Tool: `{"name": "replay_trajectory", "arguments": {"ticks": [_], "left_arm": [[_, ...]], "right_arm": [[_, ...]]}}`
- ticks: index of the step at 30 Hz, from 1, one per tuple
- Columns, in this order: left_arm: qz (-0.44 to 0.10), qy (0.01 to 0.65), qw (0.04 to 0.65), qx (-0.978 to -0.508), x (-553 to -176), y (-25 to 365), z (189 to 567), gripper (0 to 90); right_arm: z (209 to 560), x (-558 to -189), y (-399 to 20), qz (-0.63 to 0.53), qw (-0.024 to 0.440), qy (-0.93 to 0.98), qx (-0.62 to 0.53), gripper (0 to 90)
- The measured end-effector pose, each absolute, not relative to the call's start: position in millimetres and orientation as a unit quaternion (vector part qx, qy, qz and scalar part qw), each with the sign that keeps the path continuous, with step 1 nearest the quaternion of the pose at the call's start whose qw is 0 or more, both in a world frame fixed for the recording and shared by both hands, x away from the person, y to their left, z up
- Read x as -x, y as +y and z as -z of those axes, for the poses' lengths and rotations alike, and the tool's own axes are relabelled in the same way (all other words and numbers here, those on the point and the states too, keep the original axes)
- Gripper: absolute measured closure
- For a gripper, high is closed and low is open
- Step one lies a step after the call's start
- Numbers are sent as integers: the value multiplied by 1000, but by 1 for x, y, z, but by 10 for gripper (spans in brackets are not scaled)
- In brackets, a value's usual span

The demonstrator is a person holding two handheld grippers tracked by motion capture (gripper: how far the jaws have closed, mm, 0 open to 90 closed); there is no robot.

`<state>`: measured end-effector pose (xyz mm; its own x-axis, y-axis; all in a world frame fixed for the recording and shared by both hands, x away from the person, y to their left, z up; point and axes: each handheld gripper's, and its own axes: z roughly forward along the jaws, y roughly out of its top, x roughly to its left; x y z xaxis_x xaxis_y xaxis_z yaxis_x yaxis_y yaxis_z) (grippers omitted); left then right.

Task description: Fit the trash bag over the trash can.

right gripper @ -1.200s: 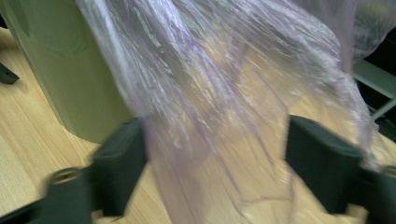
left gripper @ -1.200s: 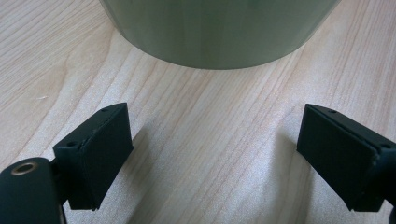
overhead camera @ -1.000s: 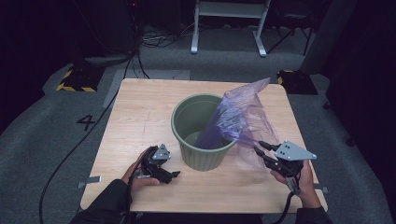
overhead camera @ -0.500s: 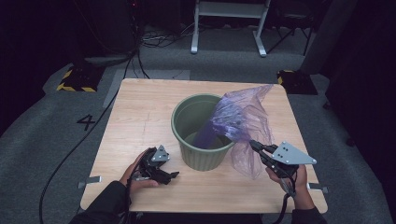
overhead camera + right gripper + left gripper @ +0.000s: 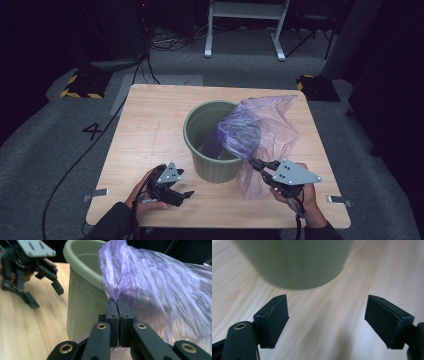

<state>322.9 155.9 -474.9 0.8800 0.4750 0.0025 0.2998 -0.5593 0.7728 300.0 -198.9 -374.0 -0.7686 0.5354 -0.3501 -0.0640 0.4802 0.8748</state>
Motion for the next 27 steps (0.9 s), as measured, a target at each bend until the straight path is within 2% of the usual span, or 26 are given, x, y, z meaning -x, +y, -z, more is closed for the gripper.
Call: {"name": "replay_trajectory", "arguments": {"ticks": [3,6,9,14,21,27], "left_arm": [[-102,210,423,-875,-317,148,469,191],[-104,197,430,-875,-312,141,465,182],[-105,188,429,-877,-310,136,464,172],[-106,193,421,-880,-313,137,467,170],[-121,191,408,-885,-316,140,467,169],[-130,197,395,-888,-321,145,471,169]], "right_arm": [[378,-300,-192,-482,300,811,-139,878],[382,-300,-185,-480,290,817,-134,830],[383,-299,-180,-478,285,821,-128,614],[377,-292,-192,-491,289,810,-137,394],[362,-270,-227,-516,313,778,-174,251],[354,-258,-256,-522,341,754,-208,227]]}}
